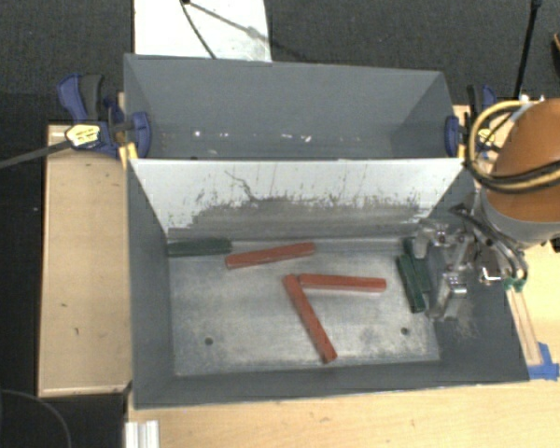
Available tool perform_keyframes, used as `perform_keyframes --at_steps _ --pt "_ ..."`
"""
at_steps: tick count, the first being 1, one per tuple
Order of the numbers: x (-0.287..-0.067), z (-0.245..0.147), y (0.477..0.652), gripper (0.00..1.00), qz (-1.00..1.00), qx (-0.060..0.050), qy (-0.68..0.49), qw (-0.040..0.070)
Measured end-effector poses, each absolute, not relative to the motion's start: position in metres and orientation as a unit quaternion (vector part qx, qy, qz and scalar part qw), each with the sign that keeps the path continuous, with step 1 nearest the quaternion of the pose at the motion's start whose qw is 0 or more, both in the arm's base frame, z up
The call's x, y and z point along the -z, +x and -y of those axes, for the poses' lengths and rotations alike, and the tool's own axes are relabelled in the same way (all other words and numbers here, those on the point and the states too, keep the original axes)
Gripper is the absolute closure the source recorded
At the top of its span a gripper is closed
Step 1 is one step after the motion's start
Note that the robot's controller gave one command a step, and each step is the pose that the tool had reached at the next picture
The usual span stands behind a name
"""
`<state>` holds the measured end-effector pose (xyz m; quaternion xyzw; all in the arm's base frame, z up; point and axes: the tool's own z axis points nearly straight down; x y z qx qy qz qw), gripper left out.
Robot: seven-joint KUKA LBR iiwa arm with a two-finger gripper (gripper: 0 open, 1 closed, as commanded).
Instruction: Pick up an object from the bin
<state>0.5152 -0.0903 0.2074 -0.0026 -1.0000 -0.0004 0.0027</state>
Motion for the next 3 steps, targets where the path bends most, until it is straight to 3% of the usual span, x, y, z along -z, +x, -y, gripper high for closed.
perform_keyframes --at_steps 1,2,3 --pt "-0.080 0.060 0.556 0.00 0.996 0.001 0.091 0.002" --pt "-0.070 0.024 0.591 0.00 0.999 0.001 0.038 -0.003" --pt "-0.071 0.026 0.591 1.00 0.999 0.000 0.040 -0.003"
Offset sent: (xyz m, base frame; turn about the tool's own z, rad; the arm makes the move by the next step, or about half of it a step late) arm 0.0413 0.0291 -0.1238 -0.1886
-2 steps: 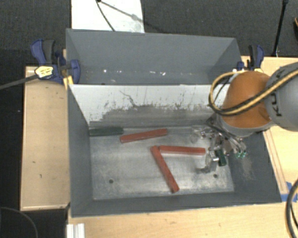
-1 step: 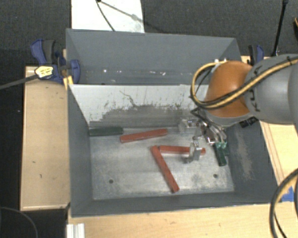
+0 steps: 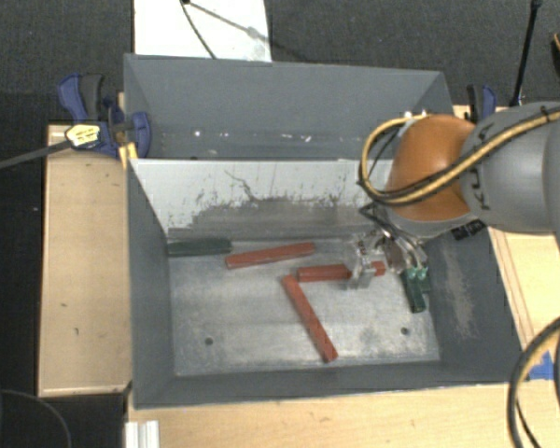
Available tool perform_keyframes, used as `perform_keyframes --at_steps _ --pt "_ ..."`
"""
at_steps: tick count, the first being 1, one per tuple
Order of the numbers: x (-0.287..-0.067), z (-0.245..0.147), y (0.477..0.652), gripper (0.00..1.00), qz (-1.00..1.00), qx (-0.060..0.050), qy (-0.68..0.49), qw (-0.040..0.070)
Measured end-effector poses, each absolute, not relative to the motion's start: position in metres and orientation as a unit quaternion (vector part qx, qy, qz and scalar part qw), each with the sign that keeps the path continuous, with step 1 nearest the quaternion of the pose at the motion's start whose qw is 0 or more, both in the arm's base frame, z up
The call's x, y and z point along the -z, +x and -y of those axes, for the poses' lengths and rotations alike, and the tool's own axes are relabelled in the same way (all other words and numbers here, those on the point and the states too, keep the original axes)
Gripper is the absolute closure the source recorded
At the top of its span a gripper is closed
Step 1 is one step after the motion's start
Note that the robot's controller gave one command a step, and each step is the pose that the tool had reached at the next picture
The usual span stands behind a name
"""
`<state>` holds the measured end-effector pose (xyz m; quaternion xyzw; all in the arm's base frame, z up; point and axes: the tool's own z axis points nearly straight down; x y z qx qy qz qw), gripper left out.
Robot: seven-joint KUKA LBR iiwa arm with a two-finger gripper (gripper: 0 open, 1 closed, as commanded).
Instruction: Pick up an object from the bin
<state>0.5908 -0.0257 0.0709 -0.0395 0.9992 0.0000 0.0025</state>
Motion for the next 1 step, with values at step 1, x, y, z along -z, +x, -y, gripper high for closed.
perform_keyframes --at_steps 1 --pt "-0.2038 0.0242 0.5789 1.00 -0.998 0.001 -0.059 0.005"
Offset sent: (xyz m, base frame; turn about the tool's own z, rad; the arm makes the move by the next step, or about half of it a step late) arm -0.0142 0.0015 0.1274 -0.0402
